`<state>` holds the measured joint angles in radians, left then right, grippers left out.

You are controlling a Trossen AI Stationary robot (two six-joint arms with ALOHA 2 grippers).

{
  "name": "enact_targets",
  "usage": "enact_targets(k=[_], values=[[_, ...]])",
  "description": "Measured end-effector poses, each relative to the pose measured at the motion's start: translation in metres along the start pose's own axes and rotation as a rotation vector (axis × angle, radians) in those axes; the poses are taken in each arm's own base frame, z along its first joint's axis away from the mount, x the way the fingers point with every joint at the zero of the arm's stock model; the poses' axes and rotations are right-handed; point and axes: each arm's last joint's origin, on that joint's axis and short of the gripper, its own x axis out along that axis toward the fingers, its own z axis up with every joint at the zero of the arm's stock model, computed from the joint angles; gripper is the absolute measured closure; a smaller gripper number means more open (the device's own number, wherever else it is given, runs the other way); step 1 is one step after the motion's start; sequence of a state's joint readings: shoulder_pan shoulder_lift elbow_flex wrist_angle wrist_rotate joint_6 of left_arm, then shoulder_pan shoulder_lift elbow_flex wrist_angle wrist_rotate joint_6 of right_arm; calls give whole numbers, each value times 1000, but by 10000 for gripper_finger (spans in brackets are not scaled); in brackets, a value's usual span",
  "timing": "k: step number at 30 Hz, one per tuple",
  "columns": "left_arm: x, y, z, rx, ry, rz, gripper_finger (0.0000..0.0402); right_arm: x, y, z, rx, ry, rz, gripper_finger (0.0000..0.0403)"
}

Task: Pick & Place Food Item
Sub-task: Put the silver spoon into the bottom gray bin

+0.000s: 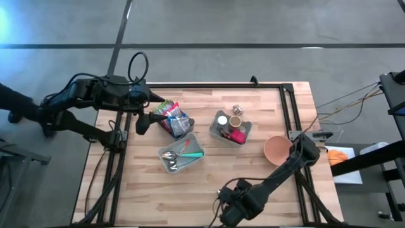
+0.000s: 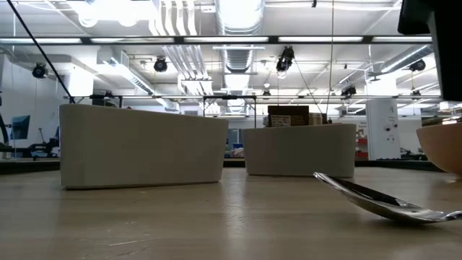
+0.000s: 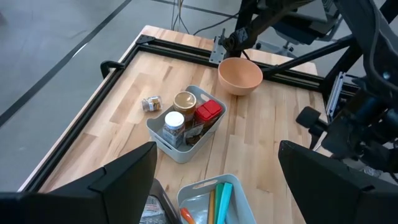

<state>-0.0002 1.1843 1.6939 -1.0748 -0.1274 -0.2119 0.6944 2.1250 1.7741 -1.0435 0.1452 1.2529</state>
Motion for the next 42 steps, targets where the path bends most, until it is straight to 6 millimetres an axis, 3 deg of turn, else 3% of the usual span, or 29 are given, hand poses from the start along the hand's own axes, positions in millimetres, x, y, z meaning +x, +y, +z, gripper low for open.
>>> enact_targets(k=[8,14,27,32,38,42], values=[[0,0,0,0,0,0,63,18,-9,-14,-1,27,-61,196],[0,0,0,2,0,0,63,34,-9,-19,4,55,22,196],[0,0,0,2,0,0,63,58,-26,-29,-11,72,-14,203],[0,0,0,2,0,0,63,65,-32,-32,31,75,-22,255],[0,0,0,2,0,0,63,69,-37,-33,58,79,-52,371],[0,0,0,2,0,0,63,69,-37,-33,54,80,-52,385]])
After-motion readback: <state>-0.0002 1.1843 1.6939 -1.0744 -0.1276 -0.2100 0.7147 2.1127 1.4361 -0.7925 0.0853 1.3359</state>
